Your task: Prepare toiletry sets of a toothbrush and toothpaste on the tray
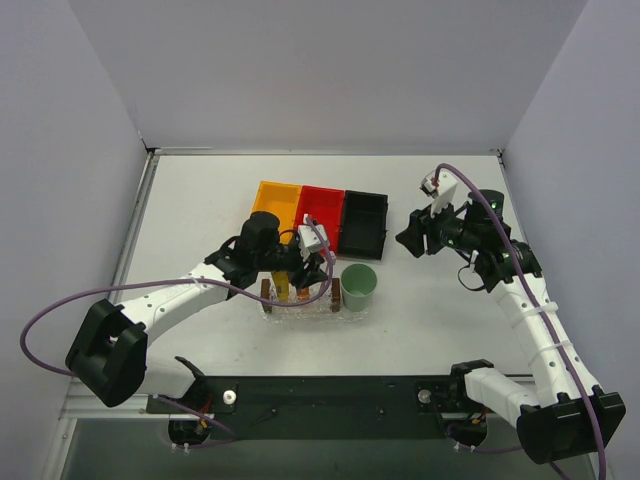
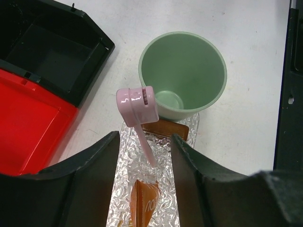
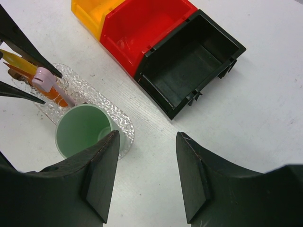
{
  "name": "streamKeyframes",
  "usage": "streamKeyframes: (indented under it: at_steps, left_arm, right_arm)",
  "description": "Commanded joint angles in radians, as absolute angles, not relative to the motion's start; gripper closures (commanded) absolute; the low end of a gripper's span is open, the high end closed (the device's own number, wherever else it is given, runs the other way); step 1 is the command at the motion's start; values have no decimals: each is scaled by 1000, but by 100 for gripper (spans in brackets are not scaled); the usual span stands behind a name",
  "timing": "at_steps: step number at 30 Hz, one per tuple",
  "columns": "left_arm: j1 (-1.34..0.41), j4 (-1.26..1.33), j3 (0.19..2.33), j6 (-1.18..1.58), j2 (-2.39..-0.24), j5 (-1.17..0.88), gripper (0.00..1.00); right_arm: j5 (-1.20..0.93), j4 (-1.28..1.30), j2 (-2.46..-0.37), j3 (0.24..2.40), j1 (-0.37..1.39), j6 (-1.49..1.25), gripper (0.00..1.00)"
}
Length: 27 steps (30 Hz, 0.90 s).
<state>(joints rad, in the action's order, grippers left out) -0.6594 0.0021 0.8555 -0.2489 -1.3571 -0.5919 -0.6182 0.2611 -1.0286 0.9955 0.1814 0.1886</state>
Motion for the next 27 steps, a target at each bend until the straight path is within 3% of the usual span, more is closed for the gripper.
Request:
streamKeyframes:
  at_steps: [1,23,25,26,27]
  left_arm:
    - [-663,3,902,-267,-1328,-591,42]
    - [-629,-64,971,-285,-1151,-500,39]
    - [-603,-74,971,-282,-1108,-482,36]
    - [-592,-81,971,-276,-1094,-476,35]
    - [-575,-86,974,-259,-1066,-471,32]
  right_arm:
    - [-653,224,-1035,994,172,199,54]
    - [-632,232,-1043,1003,166,186,53]
    - [-627,236,-1045,1008,166,186,52]
    - [-626,238,-1043,1009,166,187,45]
    - [-626,239,-1048,1012,166,186,44]
